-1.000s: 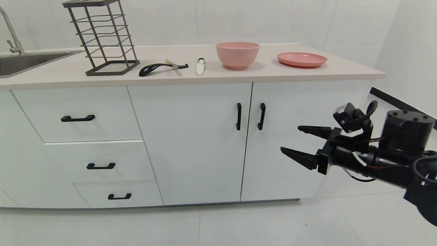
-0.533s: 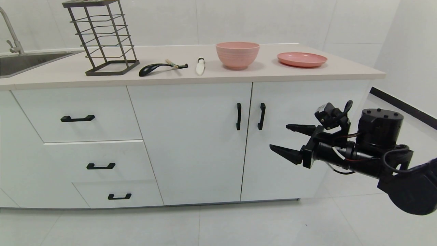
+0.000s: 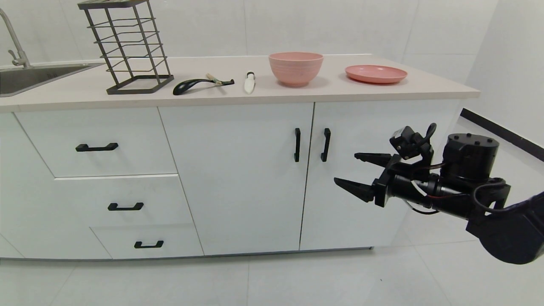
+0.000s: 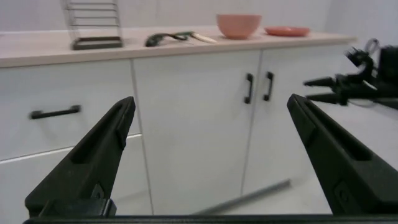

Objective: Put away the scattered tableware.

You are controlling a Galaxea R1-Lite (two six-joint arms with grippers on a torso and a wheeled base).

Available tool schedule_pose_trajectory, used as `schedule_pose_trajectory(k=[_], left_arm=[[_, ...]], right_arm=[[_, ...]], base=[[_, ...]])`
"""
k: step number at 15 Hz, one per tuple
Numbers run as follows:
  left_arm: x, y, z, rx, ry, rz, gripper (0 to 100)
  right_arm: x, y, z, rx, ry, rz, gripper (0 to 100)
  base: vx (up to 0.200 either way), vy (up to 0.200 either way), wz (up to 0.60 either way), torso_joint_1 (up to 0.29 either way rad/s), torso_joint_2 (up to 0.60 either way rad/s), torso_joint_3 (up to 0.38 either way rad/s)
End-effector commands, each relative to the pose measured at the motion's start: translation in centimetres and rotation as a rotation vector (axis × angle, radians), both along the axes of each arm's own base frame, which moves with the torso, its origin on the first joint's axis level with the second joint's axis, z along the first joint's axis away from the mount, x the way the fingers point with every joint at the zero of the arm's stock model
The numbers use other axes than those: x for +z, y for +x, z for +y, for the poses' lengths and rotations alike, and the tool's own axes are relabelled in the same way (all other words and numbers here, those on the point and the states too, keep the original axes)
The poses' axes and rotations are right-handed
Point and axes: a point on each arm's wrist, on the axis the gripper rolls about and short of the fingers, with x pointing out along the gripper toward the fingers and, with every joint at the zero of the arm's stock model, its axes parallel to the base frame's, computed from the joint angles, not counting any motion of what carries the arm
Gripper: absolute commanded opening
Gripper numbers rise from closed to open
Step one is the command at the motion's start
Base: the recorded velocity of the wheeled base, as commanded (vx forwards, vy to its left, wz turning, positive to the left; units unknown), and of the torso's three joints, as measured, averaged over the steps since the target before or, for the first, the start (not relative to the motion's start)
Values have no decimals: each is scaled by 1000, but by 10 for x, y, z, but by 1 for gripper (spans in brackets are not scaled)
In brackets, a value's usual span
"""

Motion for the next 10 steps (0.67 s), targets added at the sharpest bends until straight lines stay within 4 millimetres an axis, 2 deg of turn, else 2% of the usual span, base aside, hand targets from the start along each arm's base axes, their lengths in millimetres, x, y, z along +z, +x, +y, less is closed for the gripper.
schedule_pose_trajectory(k=[1, 3, 5, 8, 10], left_arm=[[11, 42, -7, -188, 102, 146, 100], [15, 58, -12, -311, 133, 145, 100], [21, 78, -15, -341, 140, 142, 100], [25, 105, -25, -448, 151, 154, 100], [28, 135, -46, -566, 162, 184, 100]], right_arm=[[2, 0, 0, 0, 2, -8, 100], [7, 4, -2, -9, 9, -30, 100], [14, 10, -3, -16, 19, -59, 100], [8, 15, -1, -16, 14, -43, 100], [6, 26, 1, -19, 16, -50, 100]], base=[[0, 0, 0, 0, 0, 0], [0, 0, 0, 0, 0, 0], [0, 0, 0, 0, 0, 0], [0, 0, 0, 0, 0, 0], [0, 0, 0, 0, 0, 0]])
